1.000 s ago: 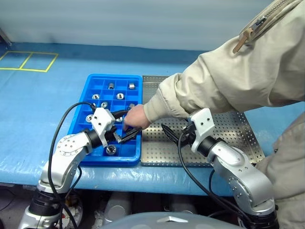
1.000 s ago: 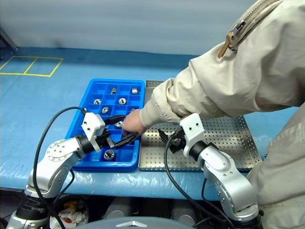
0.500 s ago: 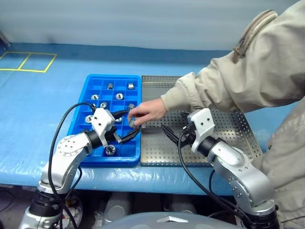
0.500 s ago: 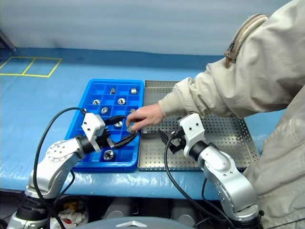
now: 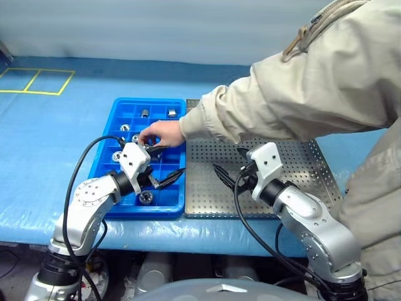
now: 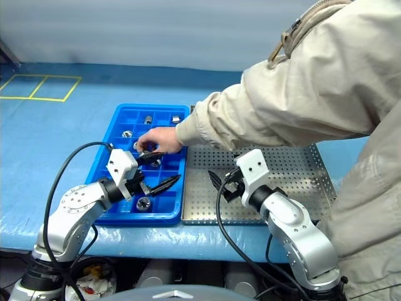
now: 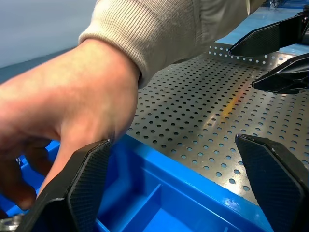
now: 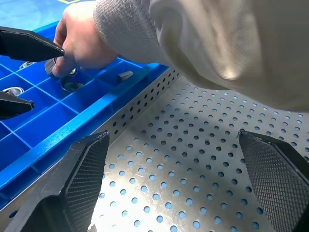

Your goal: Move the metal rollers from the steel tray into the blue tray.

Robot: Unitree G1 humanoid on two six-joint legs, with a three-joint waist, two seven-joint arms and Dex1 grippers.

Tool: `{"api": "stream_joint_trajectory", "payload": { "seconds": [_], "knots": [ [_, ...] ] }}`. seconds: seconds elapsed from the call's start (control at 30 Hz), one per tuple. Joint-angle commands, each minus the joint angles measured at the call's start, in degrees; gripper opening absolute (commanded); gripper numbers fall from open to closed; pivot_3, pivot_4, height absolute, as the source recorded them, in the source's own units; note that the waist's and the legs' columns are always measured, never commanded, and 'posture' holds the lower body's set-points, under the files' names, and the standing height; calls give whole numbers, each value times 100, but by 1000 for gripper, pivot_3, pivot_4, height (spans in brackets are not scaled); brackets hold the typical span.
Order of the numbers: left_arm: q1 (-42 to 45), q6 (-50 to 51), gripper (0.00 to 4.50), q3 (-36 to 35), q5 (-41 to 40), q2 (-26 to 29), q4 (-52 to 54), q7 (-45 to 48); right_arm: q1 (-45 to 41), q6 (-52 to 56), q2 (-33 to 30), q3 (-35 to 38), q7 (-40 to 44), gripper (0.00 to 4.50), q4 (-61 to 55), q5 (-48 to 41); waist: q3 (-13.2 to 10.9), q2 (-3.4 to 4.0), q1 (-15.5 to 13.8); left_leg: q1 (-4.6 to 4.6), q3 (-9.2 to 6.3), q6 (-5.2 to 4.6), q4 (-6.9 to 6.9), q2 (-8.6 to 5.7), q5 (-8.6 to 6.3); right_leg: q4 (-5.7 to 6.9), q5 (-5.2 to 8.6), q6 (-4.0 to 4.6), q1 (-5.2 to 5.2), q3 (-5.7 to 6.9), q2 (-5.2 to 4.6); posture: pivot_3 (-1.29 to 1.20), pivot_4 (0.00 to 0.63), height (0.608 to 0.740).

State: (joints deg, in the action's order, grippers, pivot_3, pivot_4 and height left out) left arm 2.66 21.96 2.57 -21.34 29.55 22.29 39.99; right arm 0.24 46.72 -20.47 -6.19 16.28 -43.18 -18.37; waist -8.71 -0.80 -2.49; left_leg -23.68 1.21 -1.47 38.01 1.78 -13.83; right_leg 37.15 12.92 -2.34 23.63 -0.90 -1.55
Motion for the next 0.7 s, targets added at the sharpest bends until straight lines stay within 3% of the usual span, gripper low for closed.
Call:
{"api": "stream_joint_trajectory", "payload": {
  "seconds": [0.03,0.7],
  "knots": [
    [18,-56,4500,-87,-34,14,207,-12,-25,-53,-19,50,10,4487,-123,-25,0,0,0,0,0,0,0,0,0,0,0,0,0,0,0,144,150,740],
    [44,-24,4500,-39,-43,20,211,32,33,-25,-17,30,-21,4487,-174,-20,0,0,1,0,1,0,-2,1,0,-2,0,0,1,0,0,135,150,740]
  ]
}}
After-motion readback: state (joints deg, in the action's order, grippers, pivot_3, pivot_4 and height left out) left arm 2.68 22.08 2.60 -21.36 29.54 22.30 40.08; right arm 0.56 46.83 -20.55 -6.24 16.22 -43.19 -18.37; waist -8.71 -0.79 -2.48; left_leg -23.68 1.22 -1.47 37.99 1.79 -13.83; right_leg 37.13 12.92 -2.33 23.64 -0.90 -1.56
